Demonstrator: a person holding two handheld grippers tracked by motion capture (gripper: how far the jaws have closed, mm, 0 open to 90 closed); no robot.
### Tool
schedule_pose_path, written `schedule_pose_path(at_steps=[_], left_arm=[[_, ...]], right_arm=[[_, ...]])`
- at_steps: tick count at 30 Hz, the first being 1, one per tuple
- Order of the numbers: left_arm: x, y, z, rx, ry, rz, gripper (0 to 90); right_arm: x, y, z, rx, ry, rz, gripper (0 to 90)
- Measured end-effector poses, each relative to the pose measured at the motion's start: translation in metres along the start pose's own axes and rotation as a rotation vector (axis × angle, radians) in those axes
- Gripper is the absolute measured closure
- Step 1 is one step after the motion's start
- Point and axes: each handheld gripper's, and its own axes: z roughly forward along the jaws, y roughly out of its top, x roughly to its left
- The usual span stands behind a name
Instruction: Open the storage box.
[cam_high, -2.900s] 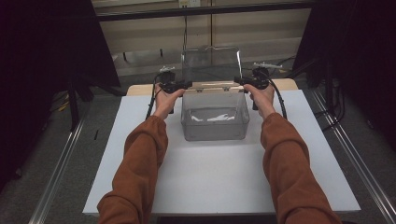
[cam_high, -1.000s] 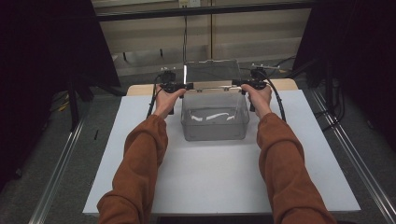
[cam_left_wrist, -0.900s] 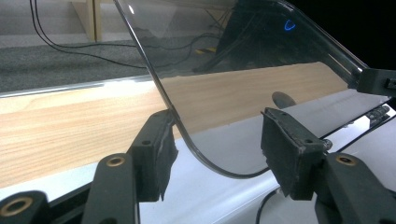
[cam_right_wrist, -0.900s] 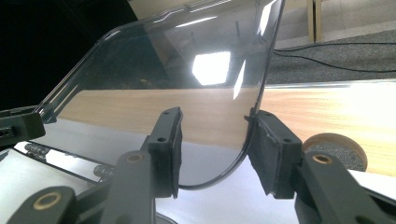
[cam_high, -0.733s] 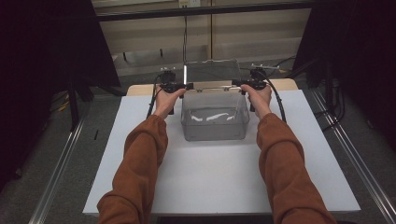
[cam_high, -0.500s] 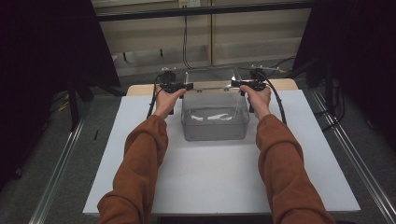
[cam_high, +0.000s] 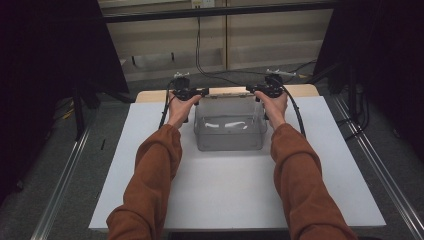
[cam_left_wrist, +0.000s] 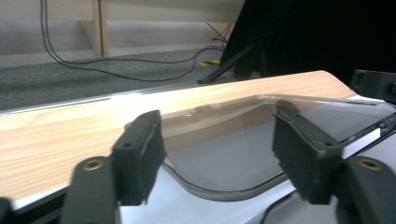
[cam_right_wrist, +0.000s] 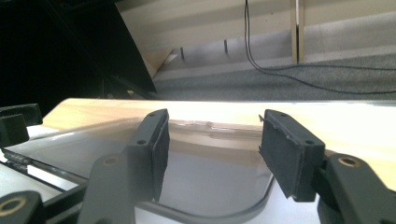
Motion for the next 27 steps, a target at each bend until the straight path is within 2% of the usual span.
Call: schedule_pose_path(at_steps=[3,10,13,17,21,24,26,27], left_arm=[[0.001,0.0,-0.002,-0.003,-0.011,0.008,31.0],[-0.001,0.0,-0.008,-0.018,-0.008,0.028,19.0],[-0.006,0.001,-0.011,-0.022,-0.017,0.047,15.4],[-0.016,0.003,-0.015,-0.03,-0.017,0.09,10.7],[-0.022,0.004,-0.022,-0.025,-0.037,0.078,6.8],[-0.024,0.001,-0.026,-0.025,-0.042,0.091,4.1],[-0.026,-0.002,-0.03,-0.066,-0.044,0.109,4.1],[-0.028,-0.005,-0.034,-0.114,-0.033,0.137,4.3]], right_arm=[[0.0,0.0,-0.003,-0.021,-0.01,-0.03,39.3],[0.002,-0.001,-0.012,-0.05,0.011,-0.094,29.6],[0.005,-0.001,-0.018,-0.071,0.0,-0.13,24.2],[0.007,0.0,-0.027,-0.094,0.001,-0.133,17.5],[0.009,0.0,-0.036,-0.114,0.0,-0.158,11.9],[0.011,-0.001,-0.043,-0.123,0.007,-0.18,9.3],[0.012,-0.002,-0.047,-0.13,0.003,-0.185,9.3],[0.012,-0.003,-0.05,-0.135,0.007,-0.185,9.3]])
